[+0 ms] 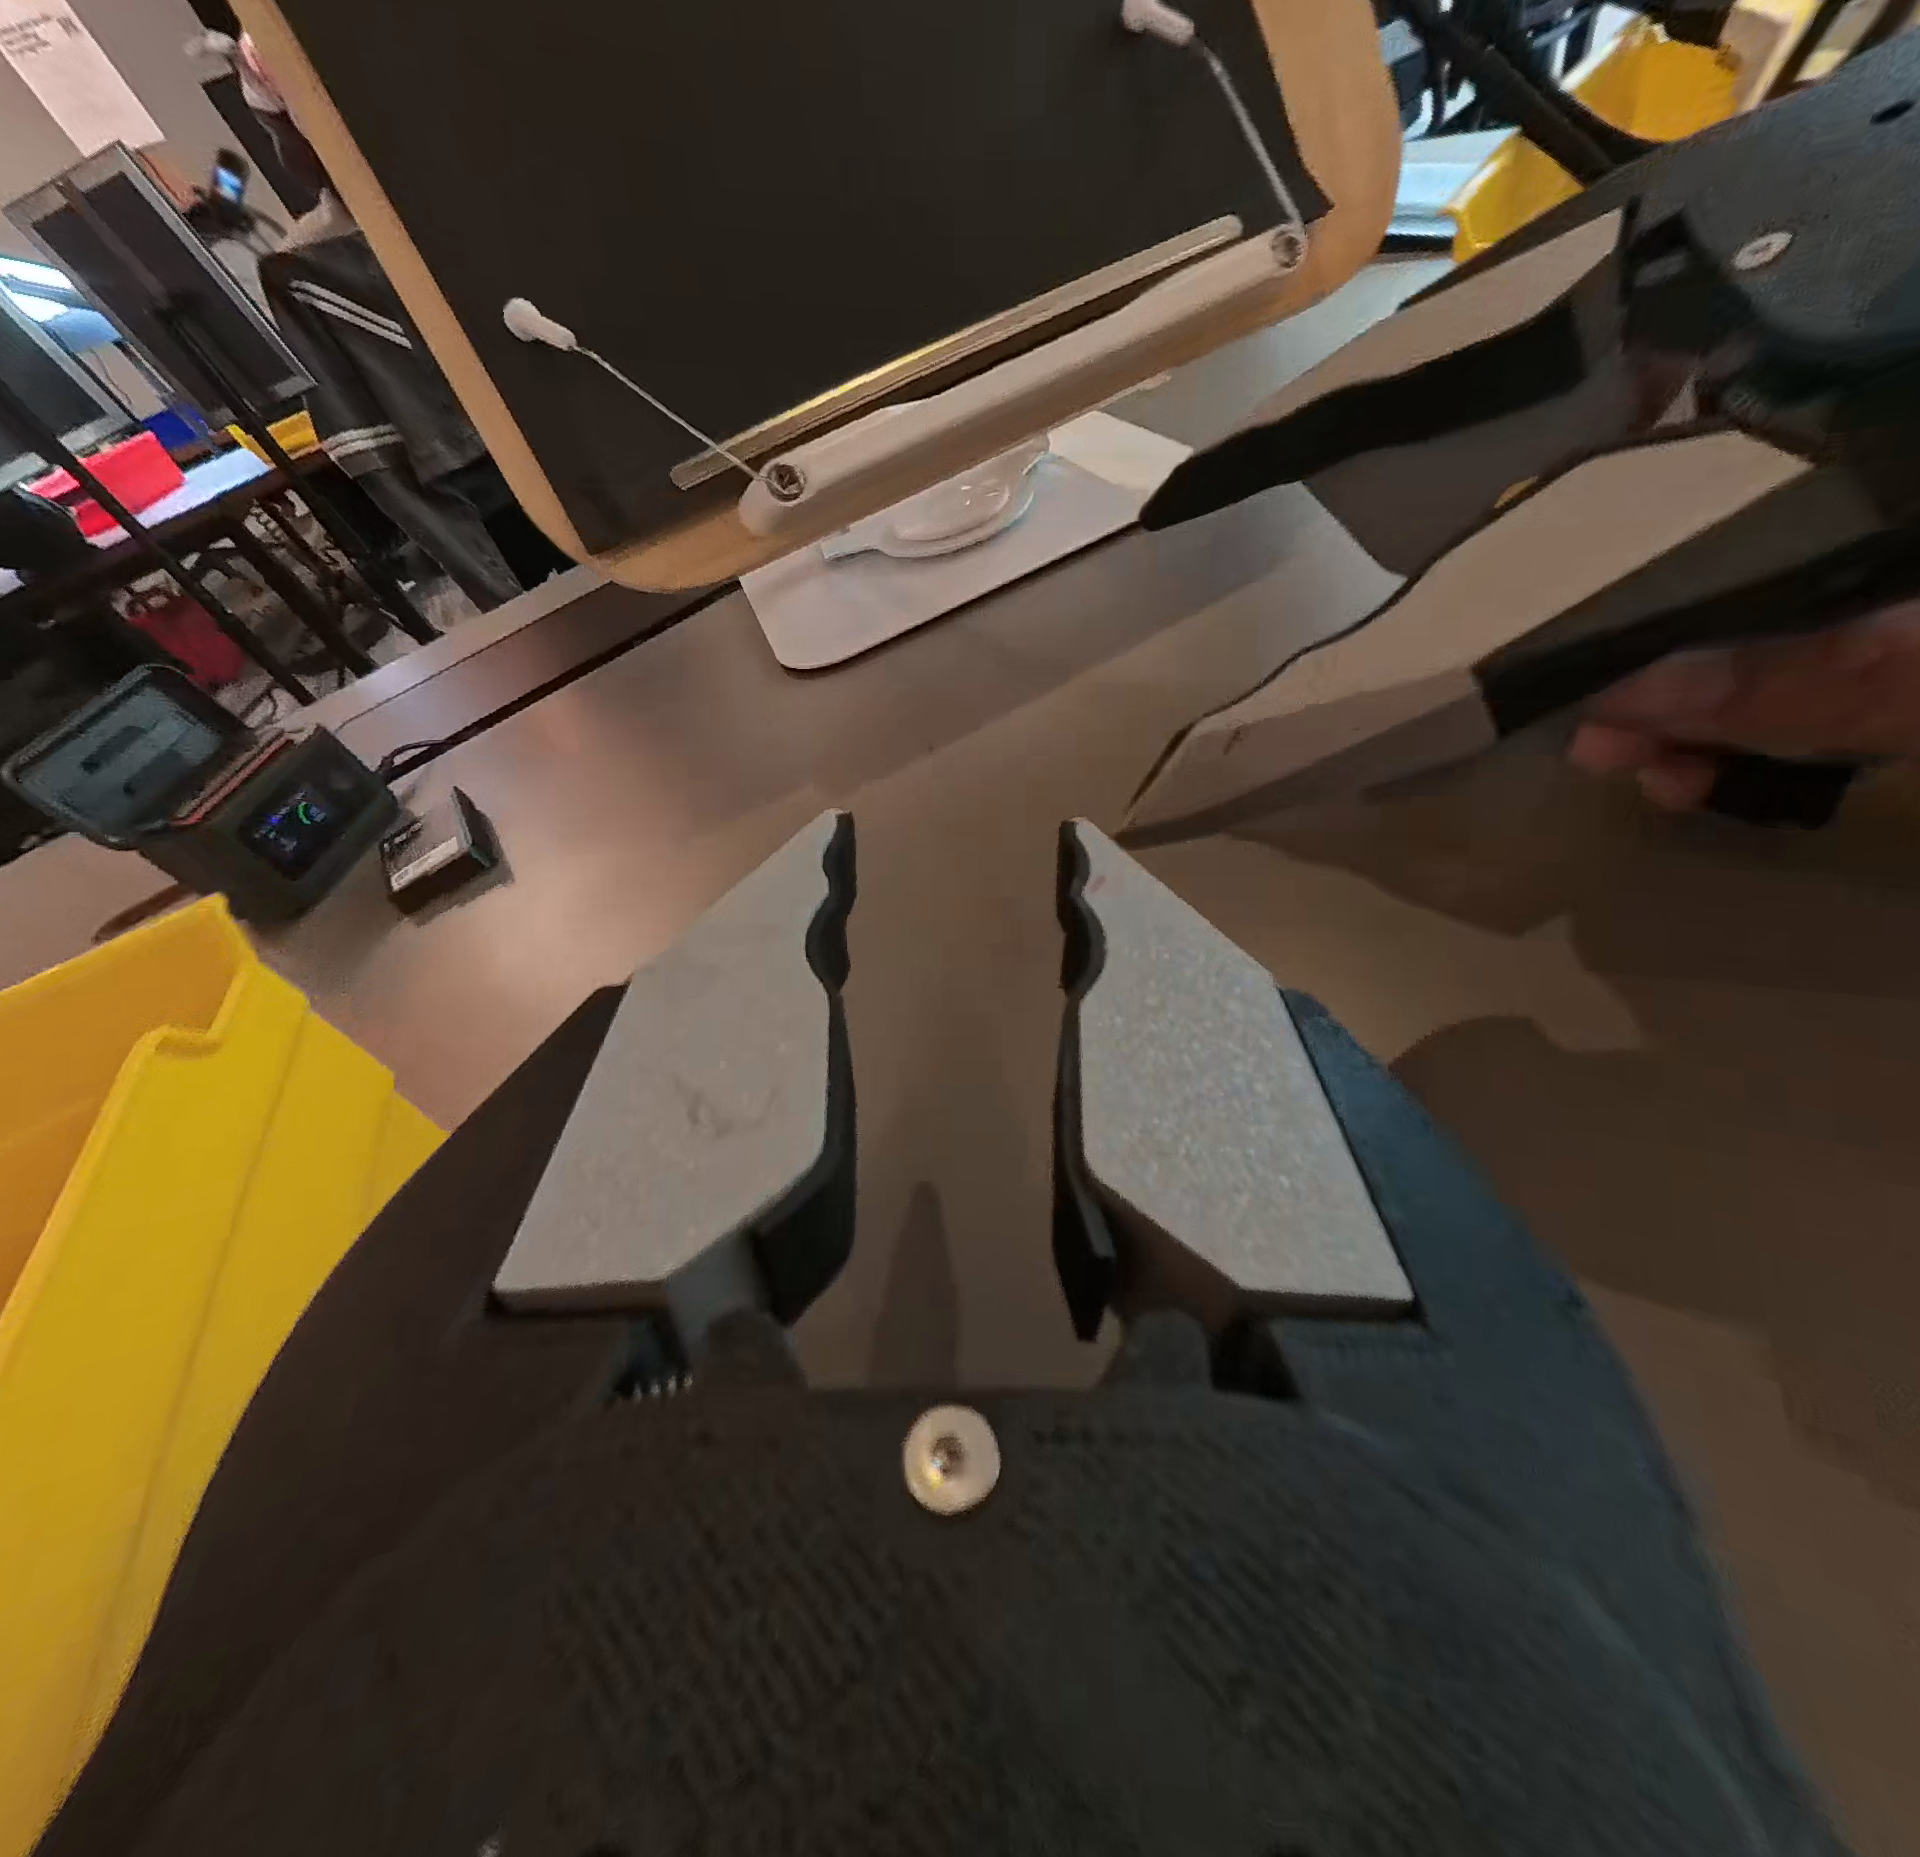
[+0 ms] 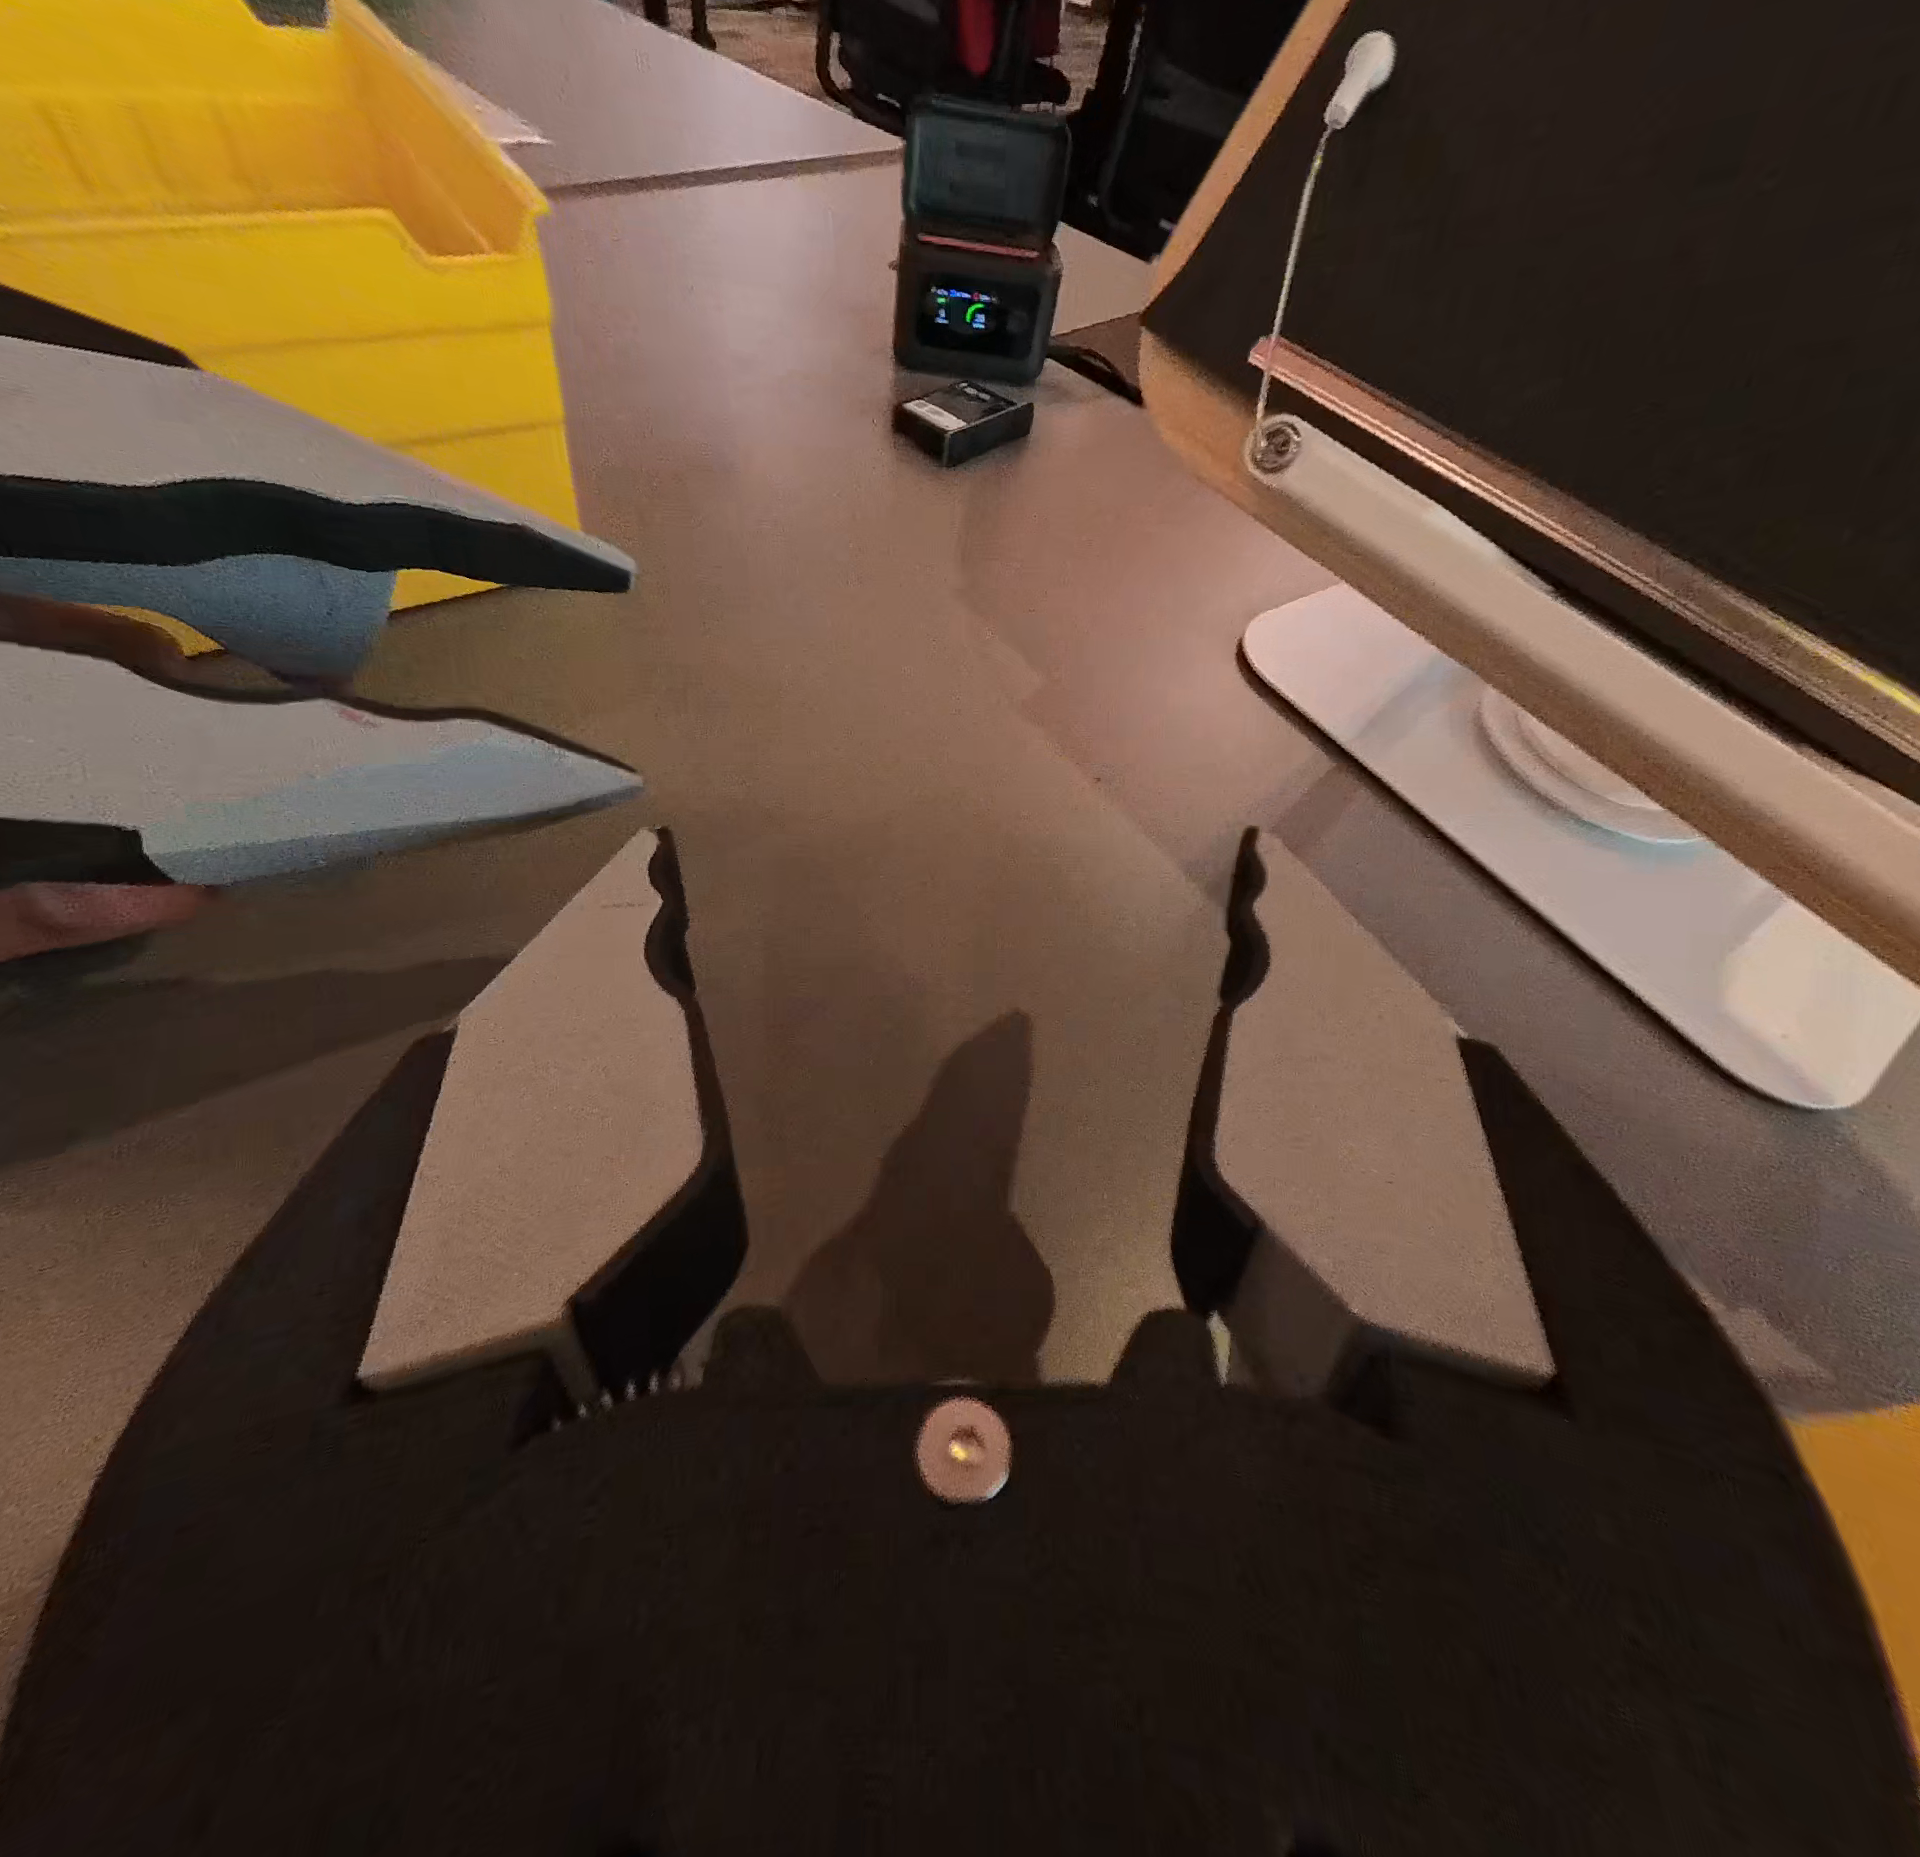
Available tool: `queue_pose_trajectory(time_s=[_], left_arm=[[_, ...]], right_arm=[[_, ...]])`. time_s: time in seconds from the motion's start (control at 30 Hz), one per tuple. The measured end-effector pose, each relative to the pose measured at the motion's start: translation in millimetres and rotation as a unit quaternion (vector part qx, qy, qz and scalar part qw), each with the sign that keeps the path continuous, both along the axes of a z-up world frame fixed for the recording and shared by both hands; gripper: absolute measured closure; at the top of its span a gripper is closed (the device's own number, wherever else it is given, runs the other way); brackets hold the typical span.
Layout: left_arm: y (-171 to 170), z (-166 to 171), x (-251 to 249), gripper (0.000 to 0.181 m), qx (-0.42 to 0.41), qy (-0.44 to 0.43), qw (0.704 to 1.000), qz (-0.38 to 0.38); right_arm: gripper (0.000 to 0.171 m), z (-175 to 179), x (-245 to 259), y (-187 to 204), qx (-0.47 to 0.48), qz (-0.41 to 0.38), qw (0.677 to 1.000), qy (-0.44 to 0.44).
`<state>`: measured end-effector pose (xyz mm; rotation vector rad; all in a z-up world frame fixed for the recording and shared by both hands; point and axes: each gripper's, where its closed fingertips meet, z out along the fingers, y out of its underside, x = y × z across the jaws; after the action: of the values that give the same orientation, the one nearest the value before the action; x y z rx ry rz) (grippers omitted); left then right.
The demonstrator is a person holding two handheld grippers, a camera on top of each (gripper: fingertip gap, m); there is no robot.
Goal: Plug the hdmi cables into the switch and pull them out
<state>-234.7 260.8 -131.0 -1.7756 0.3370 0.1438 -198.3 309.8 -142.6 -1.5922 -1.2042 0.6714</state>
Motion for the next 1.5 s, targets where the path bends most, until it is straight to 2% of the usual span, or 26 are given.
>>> queue_pose_trajectory(time_s=[0.27, 0.4, 0.47, 0.57, 0.73, 1.5], left_arm=[[71, 1, -30, 0.13, -0.004, -0.035, 0.999, 0.005], [91, 3, -36, 0.115, -0.007, -0.072, 0.997, -0.01], [92, 7, -39, 0.105, -0.002, -0.098, 0.995, -0.015], [91, 10, -40, 0.101, 0.005, -0.116, 0.993, -0.021], [93, 12, -38, 0.104, 0.017, -0.087, 0.996, -0.014], [92, 8, -38, 0.107, 0.007, -0.083, 0.996, -0.015]], right_arm=[[0.066, -4, -22, 49, -0.071, -0.024, 0.997, 0.029], [0.063, -3, -28, 63, -0.073, -0.032, 0.996, 0.029], [0.06, -5, -33, 66, -0.081, -0.028, 0.996, 0.026], [0.06, -5, -36, 68, -0.08, -0.027, 0.996, 0.023], [0.061, -5, -34, 68, -0.083, -0.027, 0.996, 0.026], [0.065, -11, -39, 61, -0.101, -0.011, 0.995, 0.012]])
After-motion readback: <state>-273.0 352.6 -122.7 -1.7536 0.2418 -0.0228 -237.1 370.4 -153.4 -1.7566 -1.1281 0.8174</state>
